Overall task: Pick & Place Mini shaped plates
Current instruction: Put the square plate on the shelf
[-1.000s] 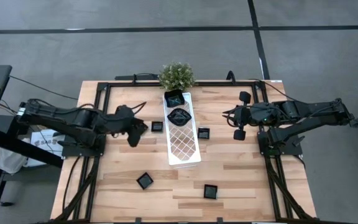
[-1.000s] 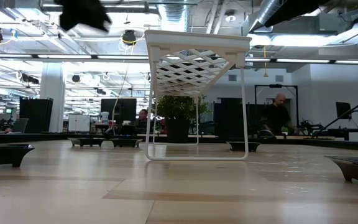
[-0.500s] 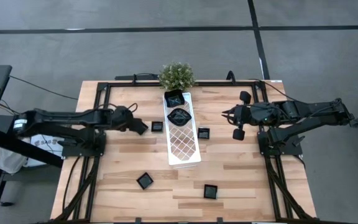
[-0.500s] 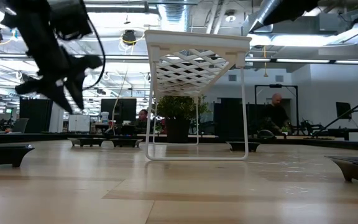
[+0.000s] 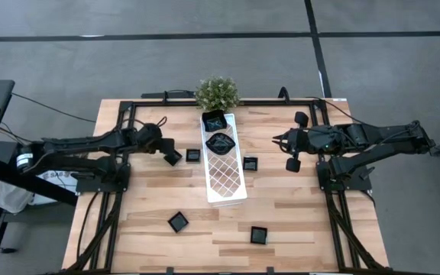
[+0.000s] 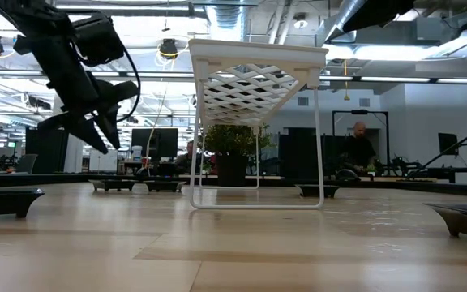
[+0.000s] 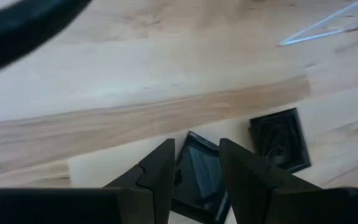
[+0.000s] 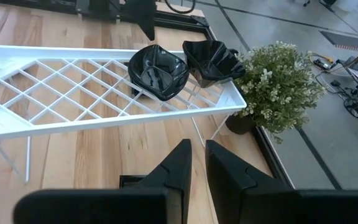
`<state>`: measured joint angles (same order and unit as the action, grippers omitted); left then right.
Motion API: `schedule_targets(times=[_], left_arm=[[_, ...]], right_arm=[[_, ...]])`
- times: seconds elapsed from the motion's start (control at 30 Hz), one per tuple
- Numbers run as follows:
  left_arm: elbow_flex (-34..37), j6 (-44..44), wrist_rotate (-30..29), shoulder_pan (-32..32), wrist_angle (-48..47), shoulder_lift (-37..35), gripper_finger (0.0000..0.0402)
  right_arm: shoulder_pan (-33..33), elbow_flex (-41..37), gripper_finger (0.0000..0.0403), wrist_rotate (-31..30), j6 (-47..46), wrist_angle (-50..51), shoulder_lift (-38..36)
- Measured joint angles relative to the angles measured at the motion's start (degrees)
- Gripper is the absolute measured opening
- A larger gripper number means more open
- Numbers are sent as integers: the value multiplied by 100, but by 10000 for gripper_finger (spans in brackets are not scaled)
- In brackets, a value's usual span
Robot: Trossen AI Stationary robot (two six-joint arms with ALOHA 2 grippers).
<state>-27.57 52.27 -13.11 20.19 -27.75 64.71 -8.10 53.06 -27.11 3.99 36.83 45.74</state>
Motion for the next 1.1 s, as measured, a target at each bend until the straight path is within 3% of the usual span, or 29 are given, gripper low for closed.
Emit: schedule_targets(times=[0.2,0.5,1.1], left_arm=[[0,-530,402,317,28,472,127],[2,-771,745,148,556,1323,127],[2,-1005,722,-5,616,1716,127]], right_arm=[[2,0,42,0,-2,1,0],[0,0,42,0,-94,22,0],[0,0,42,2,-107,23,0]])
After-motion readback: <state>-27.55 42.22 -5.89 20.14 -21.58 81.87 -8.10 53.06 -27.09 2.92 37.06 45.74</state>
